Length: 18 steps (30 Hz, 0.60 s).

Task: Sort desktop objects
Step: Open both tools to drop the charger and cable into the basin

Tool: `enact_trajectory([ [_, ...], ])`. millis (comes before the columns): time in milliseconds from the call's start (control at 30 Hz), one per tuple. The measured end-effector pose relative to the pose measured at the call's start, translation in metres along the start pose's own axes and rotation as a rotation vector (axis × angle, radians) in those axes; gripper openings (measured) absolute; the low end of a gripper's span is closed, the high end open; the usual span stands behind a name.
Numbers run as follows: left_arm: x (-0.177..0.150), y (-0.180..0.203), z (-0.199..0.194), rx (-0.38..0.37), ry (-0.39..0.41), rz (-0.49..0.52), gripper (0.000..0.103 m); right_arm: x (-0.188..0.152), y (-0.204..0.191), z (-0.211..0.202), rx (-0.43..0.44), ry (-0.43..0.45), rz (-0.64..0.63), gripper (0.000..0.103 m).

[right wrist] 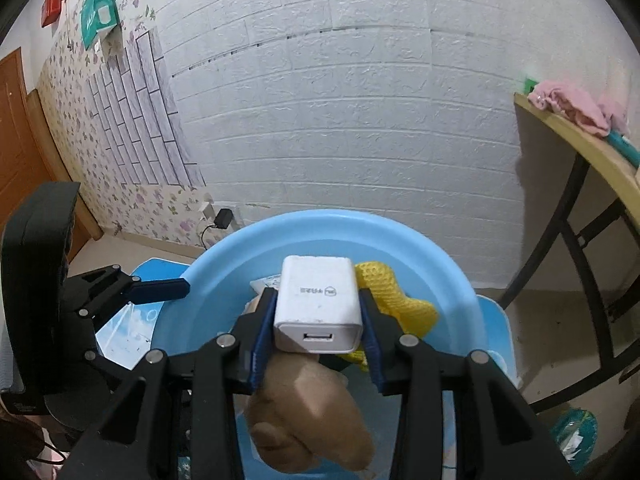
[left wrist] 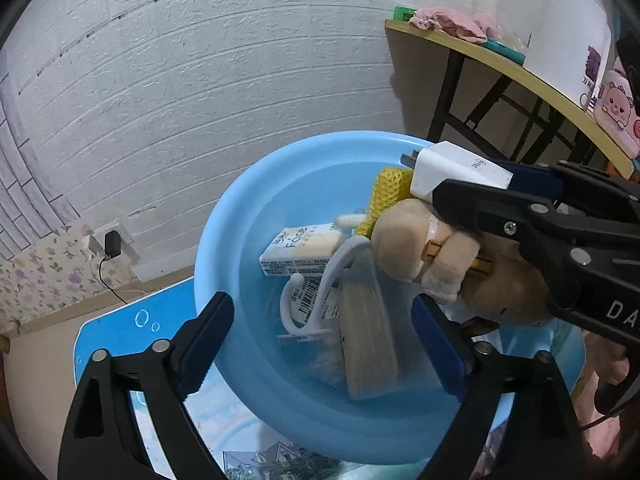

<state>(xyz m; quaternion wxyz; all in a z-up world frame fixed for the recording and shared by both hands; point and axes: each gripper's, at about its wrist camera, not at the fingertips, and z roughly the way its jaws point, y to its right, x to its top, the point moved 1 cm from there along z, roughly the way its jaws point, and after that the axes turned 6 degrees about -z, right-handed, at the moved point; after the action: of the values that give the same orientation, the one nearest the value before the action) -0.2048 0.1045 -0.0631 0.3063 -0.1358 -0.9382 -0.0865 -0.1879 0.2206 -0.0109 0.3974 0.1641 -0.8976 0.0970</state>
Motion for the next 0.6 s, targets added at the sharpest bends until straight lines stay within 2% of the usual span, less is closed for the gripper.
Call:
enact_trajectory([
  [67,-0.001,0.001,-0.004,-0.001,0.001,0.003,0.096,0.000,0.000,-0.006,0.000,0.011,0.015,0.057],
  [167,-0.005,0.005,-0.011,0.002,0.005,0.009,0.099,0.000,0.000,-0.014,0.005,0.022,0.029,0.061],
  [500,-0.013,0.002,-0.027,0.013,0.006,-0.025,0.102,-0.009,-0.006,-0.023,-0.006,0.005,0.016,0.061],
  [600,-0.017,0.002,-0.031,0.019,0.007,-0.024,0.102,-0.011,-0.011,-0.030,-0.034,0.012,0.003,0.061],
])
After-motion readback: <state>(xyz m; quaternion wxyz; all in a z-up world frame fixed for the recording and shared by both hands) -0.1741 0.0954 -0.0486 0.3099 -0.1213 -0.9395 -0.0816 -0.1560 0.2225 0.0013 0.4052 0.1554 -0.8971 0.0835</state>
